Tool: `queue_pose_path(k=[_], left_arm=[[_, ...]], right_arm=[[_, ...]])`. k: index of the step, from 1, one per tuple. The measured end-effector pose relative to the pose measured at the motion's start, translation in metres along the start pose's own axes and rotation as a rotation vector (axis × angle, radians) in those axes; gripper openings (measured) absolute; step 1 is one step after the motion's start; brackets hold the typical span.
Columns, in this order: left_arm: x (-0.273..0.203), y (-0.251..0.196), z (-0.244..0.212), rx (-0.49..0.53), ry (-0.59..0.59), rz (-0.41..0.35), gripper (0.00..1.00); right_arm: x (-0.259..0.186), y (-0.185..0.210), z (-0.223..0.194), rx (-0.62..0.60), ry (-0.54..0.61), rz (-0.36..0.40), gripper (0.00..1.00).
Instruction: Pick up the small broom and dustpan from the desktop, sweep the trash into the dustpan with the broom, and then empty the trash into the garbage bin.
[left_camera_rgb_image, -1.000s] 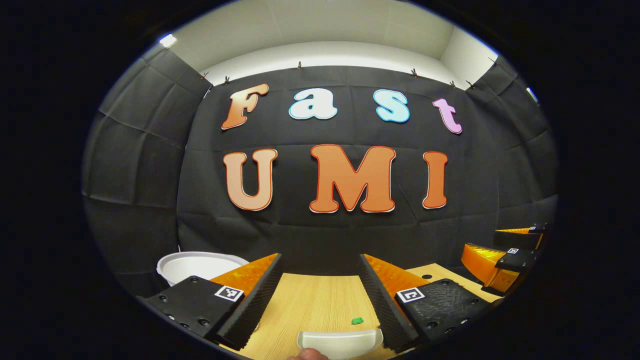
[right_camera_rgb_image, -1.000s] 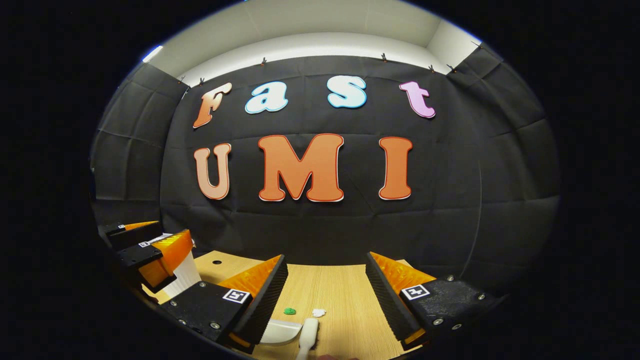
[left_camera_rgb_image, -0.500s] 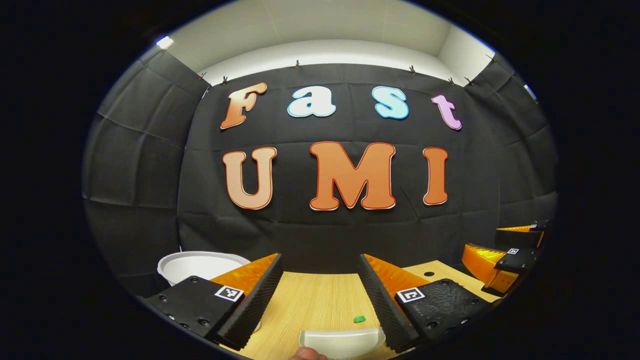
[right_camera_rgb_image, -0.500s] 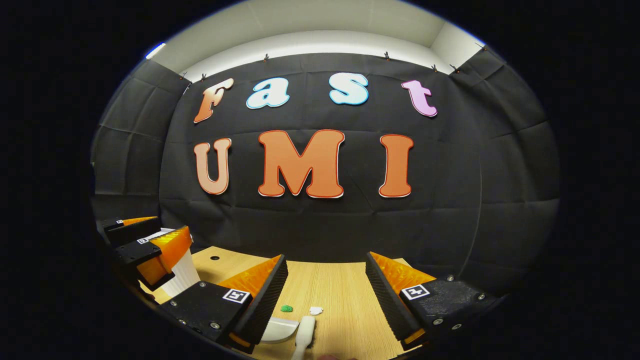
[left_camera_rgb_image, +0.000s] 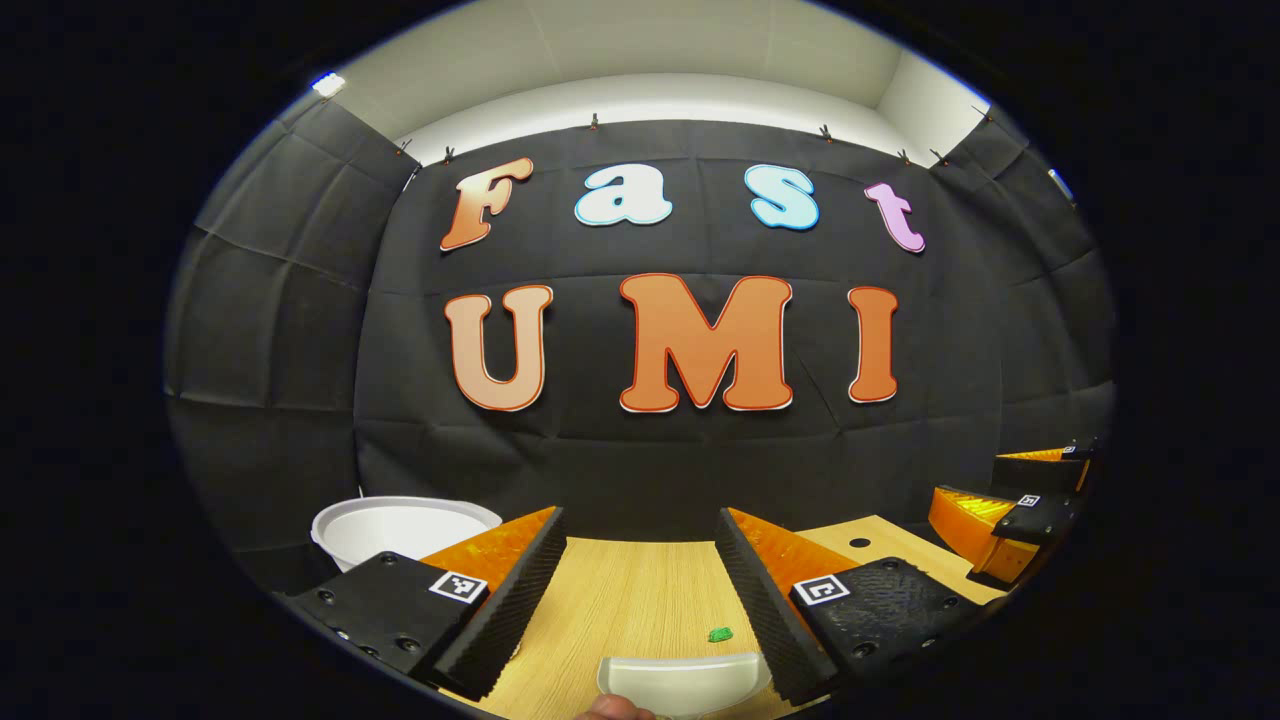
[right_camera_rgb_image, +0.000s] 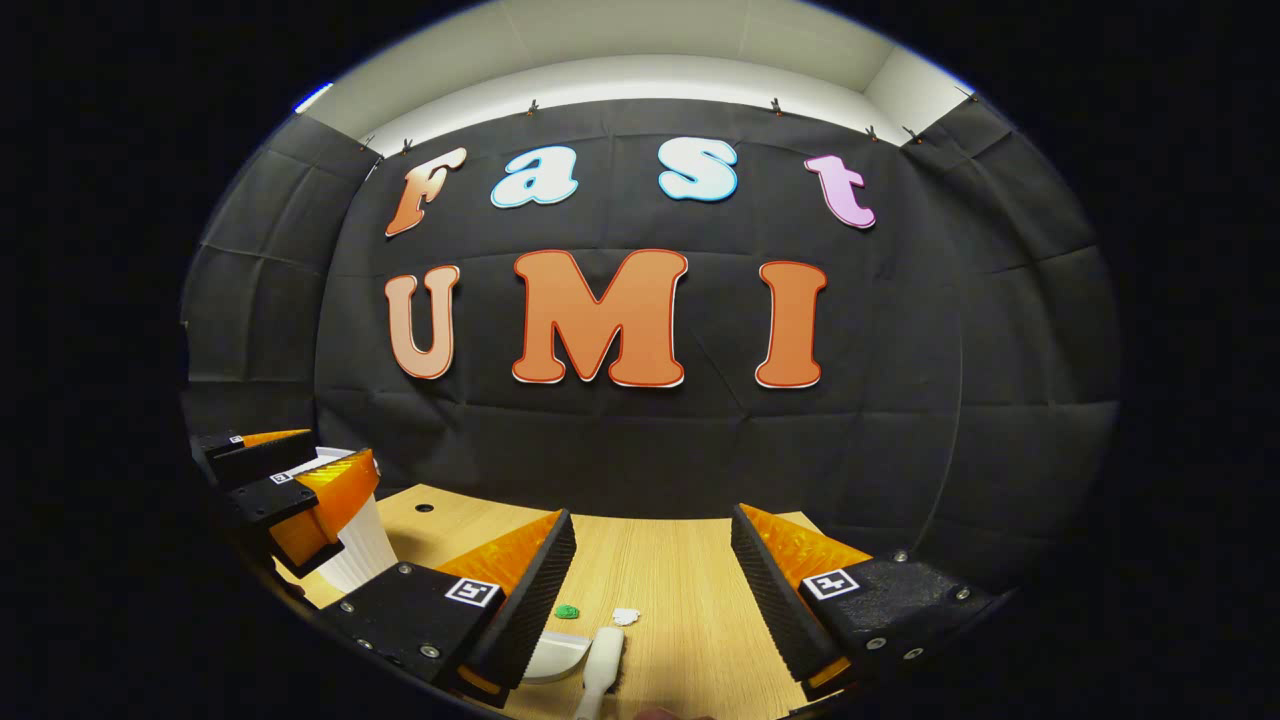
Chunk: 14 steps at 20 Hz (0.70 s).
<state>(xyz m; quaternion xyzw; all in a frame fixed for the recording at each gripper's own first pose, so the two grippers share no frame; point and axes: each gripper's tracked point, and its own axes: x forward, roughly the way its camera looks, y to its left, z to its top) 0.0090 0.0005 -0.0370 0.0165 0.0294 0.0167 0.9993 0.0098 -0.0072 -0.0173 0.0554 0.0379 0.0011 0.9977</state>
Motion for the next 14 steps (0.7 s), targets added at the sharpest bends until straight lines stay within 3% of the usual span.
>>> queue_pose_path(k=[3,6,10,14], left_arm=[[0.005,-0.004,-0.017,-0.004,0.048,-0.019,0.95],[0.012,-0.009,-0.053,0.011,0.157,-0.041,0.95],[0.008,-0.022,-0.122,-0.010,0.384,-0.082,0.95],[-0.008,-0.031,-0.182,-0.067,0.617,-0.057,0.96]], right_arm=[[0.003,0.003,-0.016,-0.022,0.045,-0.002,0.94],[0.007,0.011,-0.051,-0.018,0.160,0.030,0.94],[0.010,0.024,-0.106,-0.003,0.356,0.092,0.94],[0.002,0.028,-0.172,-0.027,0.577,0.167,0.94]])
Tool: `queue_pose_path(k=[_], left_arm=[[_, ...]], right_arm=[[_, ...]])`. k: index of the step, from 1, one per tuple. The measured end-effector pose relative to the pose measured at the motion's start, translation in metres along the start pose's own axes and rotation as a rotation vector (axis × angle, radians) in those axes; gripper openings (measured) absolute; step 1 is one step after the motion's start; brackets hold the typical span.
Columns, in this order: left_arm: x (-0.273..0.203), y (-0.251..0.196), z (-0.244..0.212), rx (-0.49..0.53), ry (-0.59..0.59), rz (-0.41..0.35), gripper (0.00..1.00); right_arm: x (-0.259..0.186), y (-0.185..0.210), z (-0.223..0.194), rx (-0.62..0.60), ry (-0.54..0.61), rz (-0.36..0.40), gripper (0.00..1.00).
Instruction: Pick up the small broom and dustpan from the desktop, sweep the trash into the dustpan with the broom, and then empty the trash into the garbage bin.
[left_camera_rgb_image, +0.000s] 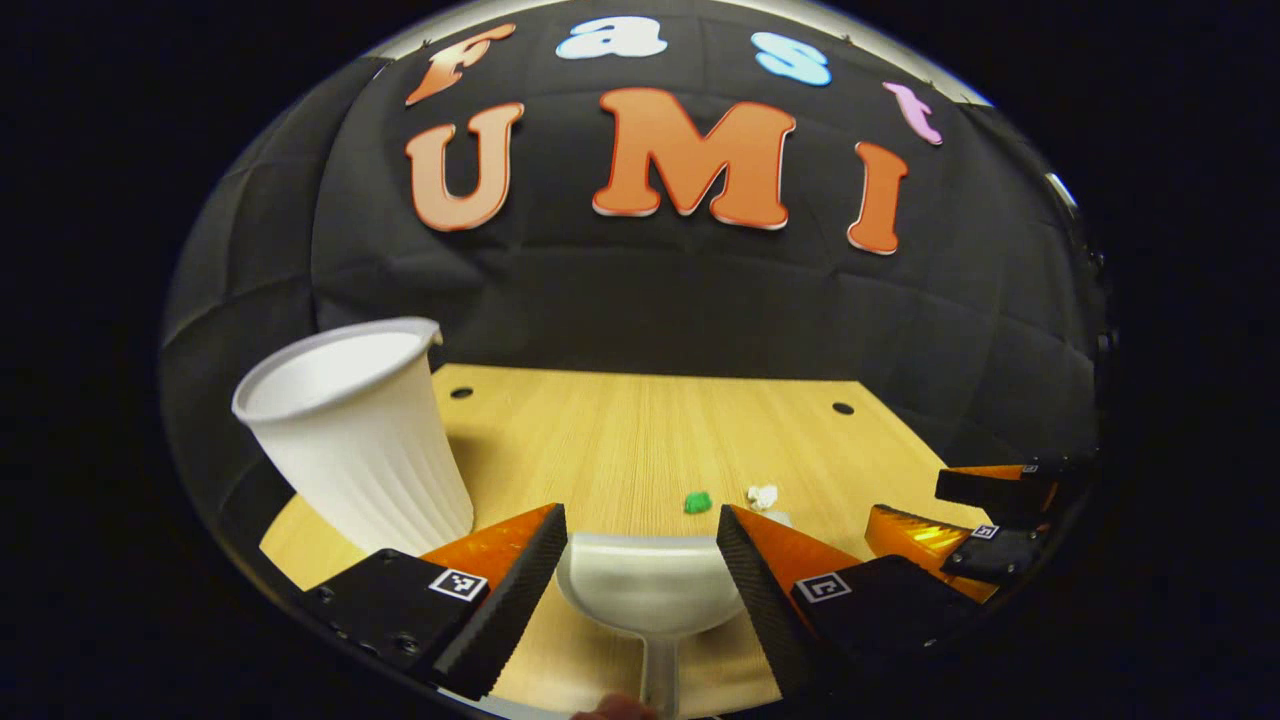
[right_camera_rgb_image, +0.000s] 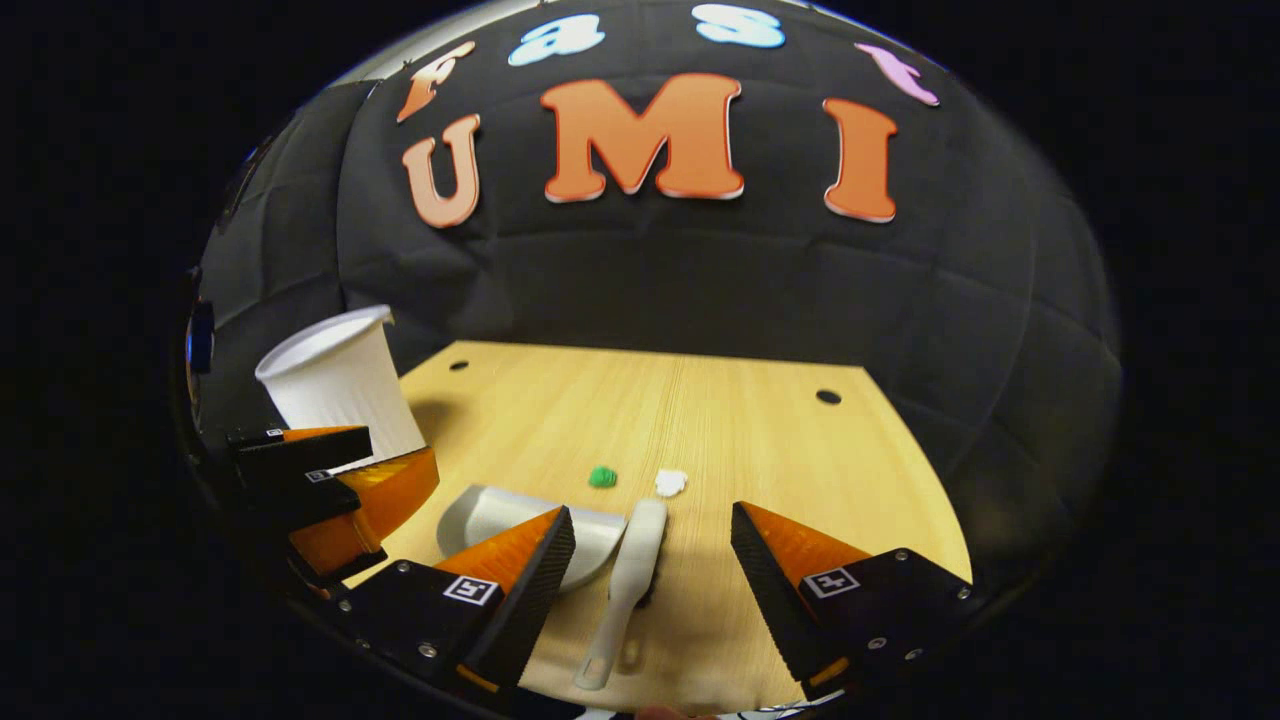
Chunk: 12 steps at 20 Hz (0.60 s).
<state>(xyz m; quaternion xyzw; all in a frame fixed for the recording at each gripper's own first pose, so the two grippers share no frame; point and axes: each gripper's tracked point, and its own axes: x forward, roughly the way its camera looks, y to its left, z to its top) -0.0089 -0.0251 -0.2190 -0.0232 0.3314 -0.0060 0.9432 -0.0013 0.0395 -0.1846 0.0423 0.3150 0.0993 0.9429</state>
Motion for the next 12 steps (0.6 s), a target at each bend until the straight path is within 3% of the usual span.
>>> queue_pose_path(k=[3,6,12], left_arm=[[0.009,0.003,-0.038,0.007,0.155,0.042,0.96],[0.018,0.000,-0.061,-0.025,0.282,0.056,0.98],[0.002,-0.001,-0.118,-0.020,0.547,-0.021,0.98]], right_arm=[[0.012,0.002,-0.028,-0.041,0.106,0.053,0.95],[0.020,0.006,-0.047,-0.063,0.210,0.060,0.95],[0.042,0.011,-0.101,-0.006,0.440,0.001,0.95]])
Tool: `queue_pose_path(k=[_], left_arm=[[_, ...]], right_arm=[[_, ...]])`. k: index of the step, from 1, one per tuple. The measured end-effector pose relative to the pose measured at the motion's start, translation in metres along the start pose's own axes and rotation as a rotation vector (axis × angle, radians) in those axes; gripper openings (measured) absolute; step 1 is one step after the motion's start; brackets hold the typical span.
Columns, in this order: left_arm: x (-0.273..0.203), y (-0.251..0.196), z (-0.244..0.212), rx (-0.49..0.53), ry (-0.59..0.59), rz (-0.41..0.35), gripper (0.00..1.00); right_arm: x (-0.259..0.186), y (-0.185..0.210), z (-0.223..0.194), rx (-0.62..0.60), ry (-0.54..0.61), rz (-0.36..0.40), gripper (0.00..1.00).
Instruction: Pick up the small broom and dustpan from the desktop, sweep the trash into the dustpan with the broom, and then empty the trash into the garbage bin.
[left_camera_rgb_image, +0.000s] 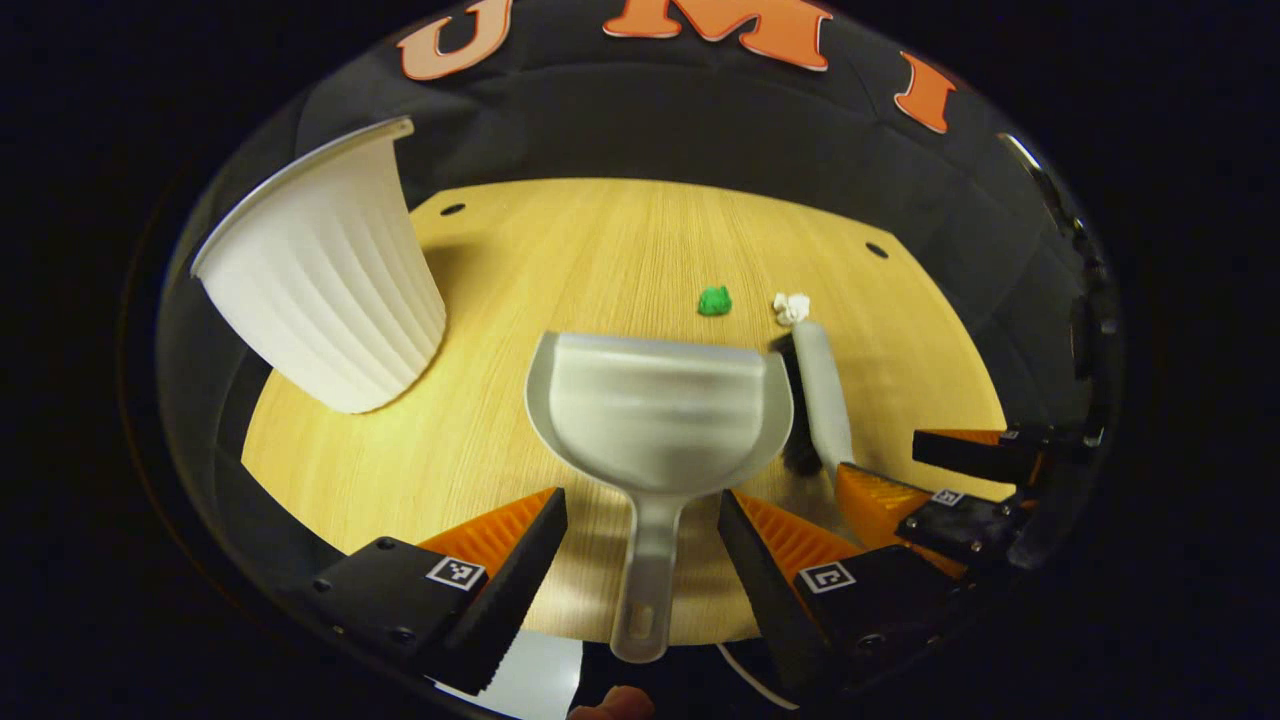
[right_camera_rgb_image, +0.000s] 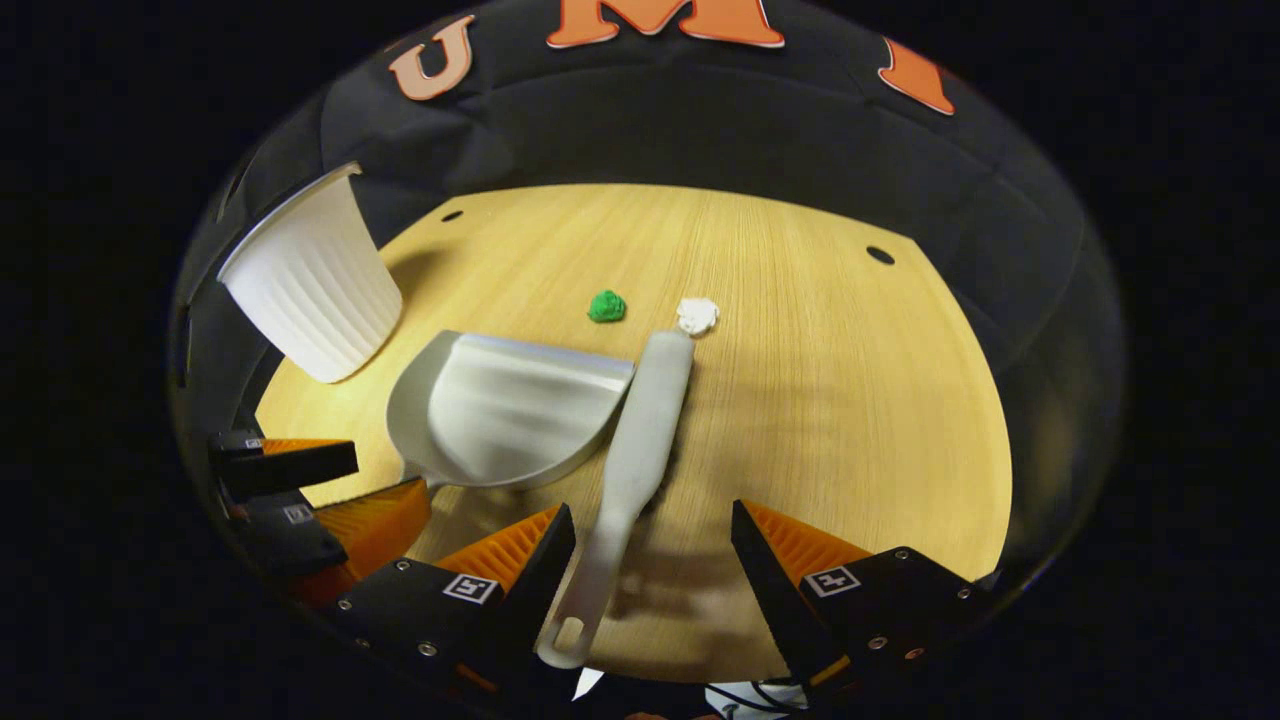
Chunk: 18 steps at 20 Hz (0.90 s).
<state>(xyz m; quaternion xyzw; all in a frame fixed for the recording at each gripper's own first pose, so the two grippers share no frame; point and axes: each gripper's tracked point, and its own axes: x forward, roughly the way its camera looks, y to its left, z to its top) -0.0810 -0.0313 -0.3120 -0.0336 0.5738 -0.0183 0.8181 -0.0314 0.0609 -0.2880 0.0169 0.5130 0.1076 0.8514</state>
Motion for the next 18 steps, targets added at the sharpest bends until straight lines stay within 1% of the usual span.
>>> queue_pose_path(k=[2,5,6,10,12,13,14,15,16,17,18], left_arm=[[0.005,0.001,-0.013,0.016,0.097,-0.033,0.98],[0.007,0.009,-0.010,0.014,0.209,-0.057,0.98],[0.005,0.009,-0.006,0.003,0.243,-0.069,0.98],[0.001,0.012,0.013,-0.026,0.368,-0.073,0.96],[0.004,0.006,0.032,-0.015,0.394,-0.061,0.95],[0.007,0.000,0.046,-0.010,0.409,-0.057,0.94],[0.018,0.007,0.038,0.000,0.432,-0.057,0.91],[0.032,0.009,0.042,0.009,0.444,-0.041,0.85],[0.030,0.008,0.053,0.011,0.448,-0.044,0.81],[0.036,0.003,0.054,0.005,0.450,-0.048,0.67],[0.041,0.001,0.040,0.000,0.465,-0.035,0.61]], right_arm=[[0.011,-0.002,-0.006,0.015,0.058,-0.027,0.95],[0.024,0.003,-0.010,0.027,0.129,-0.047,0.95],[0.026,0.005,-0.010,0.020,0.146,-0.047,0.95],[0.036,0.011,-0.013,0.010,0.213,-0.059,0.93],[0.043,0.005,-0.011,0.015,0.223,-0.079,0.87],[0.044,0.002,-0.012,0.020,0.236,-0.090,0.80],[0.046,0.001,-0.014,0.029,0.248,-0.092,0.75],[0.047,0.001,-0.016,0.040,0.259,-0.090,0.66],[0.049,0.000,-0.017,0.050,0.265,-0.085,0.62],[0.048,-0.001,-0.019,0.060,0.271,-0.080,0.50],[0.048,-0.004,-0.020,0.060,0.277,-0.087,0.43]])
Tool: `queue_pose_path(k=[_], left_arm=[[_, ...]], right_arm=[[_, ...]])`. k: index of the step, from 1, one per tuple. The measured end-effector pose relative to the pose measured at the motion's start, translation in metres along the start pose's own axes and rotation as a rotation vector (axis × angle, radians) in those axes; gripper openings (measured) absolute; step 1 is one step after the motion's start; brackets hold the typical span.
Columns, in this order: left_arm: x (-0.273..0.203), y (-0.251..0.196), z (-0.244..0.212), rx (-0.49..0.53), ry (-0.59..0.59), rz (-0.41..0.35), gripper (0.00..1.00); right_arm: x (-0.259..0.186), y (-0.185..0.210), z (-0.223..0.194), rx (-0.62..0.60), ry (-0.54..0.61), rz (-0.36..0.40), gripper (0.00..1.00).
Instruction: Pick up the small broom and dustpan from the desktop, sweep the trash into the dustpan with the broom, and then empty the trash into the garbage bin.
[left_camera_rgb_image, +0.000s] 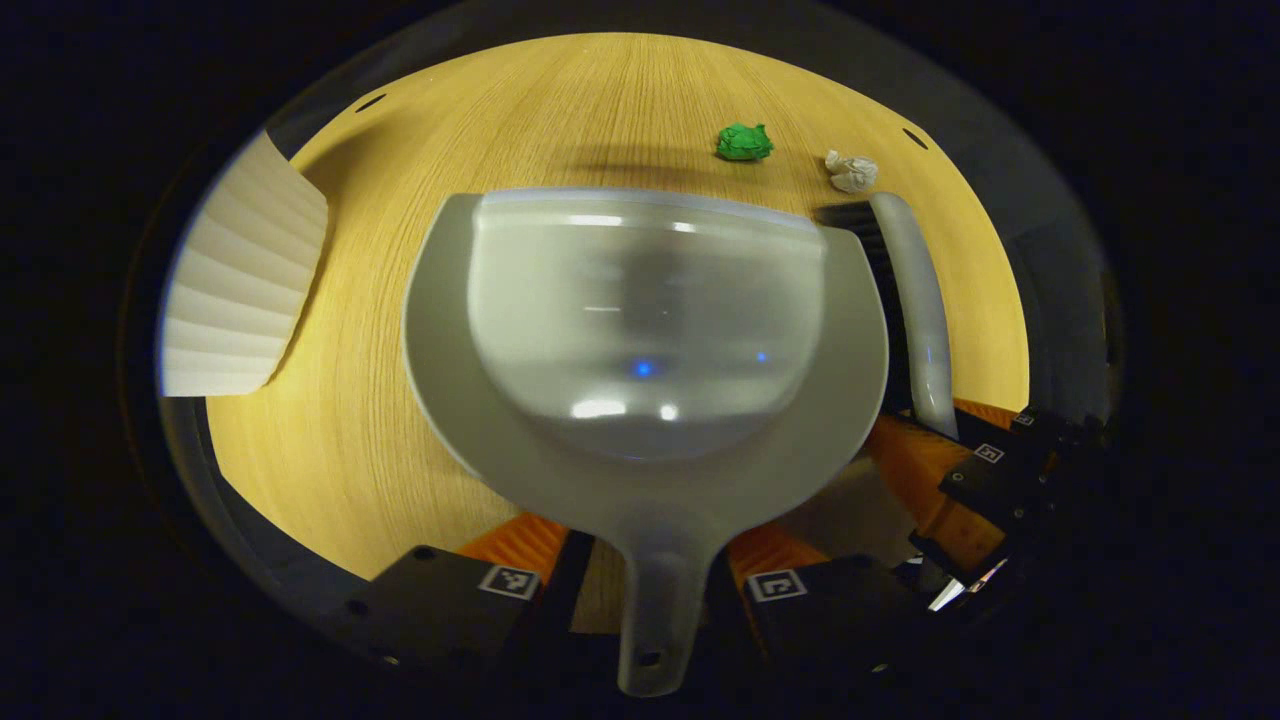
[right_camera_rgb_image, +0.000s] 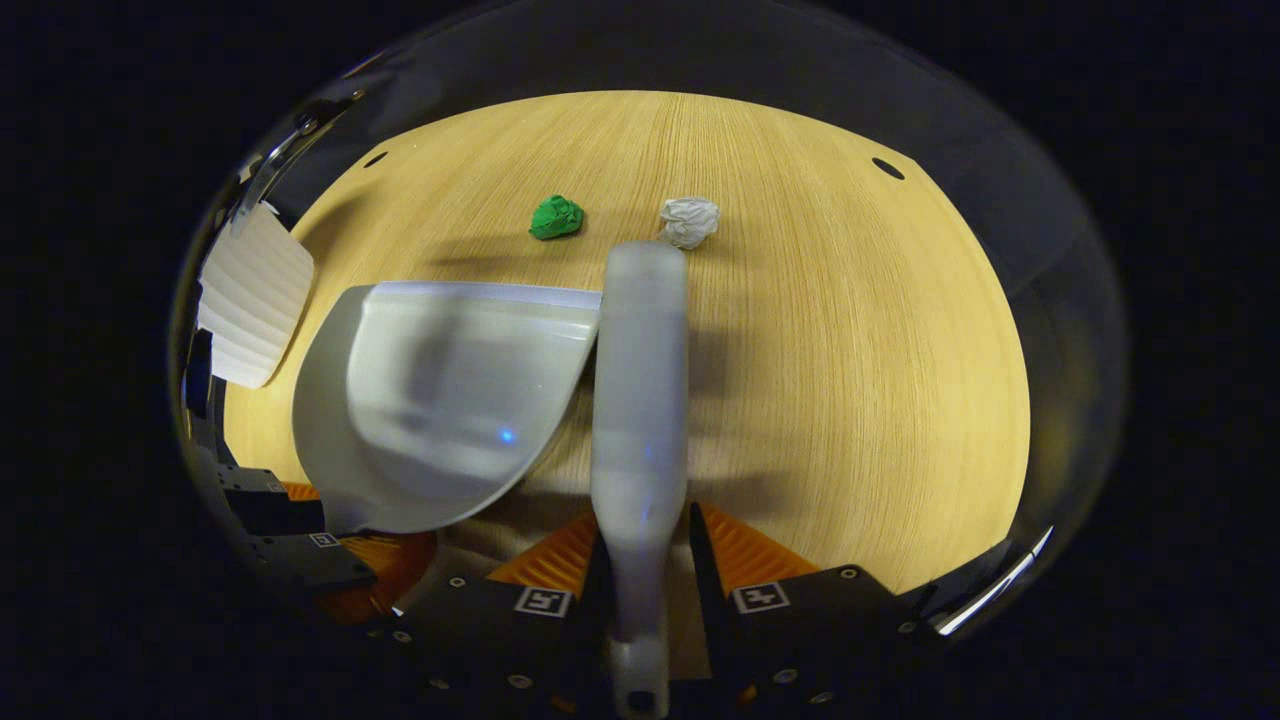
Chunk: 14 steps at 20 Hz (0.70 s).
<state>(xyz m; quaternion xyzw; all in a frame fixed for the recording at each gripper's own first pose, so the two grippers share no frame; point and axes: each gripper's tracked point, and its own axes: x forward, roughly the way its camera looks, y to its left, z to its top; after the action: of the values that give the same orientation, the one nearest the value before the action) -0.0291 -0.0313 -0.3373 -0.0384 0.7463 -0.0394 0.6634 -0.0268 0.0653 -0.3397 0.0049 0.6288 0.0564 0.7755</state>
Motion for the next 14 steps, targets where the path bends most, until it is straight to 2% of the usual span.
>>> queue_pose_path(k=[1,2,3,10,14], left_arm=[[0.008,-0.001,-0.003,0.005,0.001,0.005,0.43],[0.011,-0.001,-0.008,0.011,0.003,0.010,0.40],[0.014,-0.004,-0.007,0.018,0.003,0.014,0.38],[-0.011,-0.014,-0.004,0.074,-0.023,-0.004,0.31],[-0.019,-0.010,0.000,0.120,-0.029,-0.017,0.30]], right_arm=[[0.002,0.000,0.000,-0.001,0.004,0.003,0.31],[0.000,0.000,-0.002,0.000,0.009,-0.003,0.20],[0.001,-0.001,-0.002,-0.004,0.010,0.001,0.24],[-0.004,0.001,-0.002,-0.020,0.006,0.049,0.18],[-0.013,-0.031,0.010,0.026,-0.016,0.011,0.17]])
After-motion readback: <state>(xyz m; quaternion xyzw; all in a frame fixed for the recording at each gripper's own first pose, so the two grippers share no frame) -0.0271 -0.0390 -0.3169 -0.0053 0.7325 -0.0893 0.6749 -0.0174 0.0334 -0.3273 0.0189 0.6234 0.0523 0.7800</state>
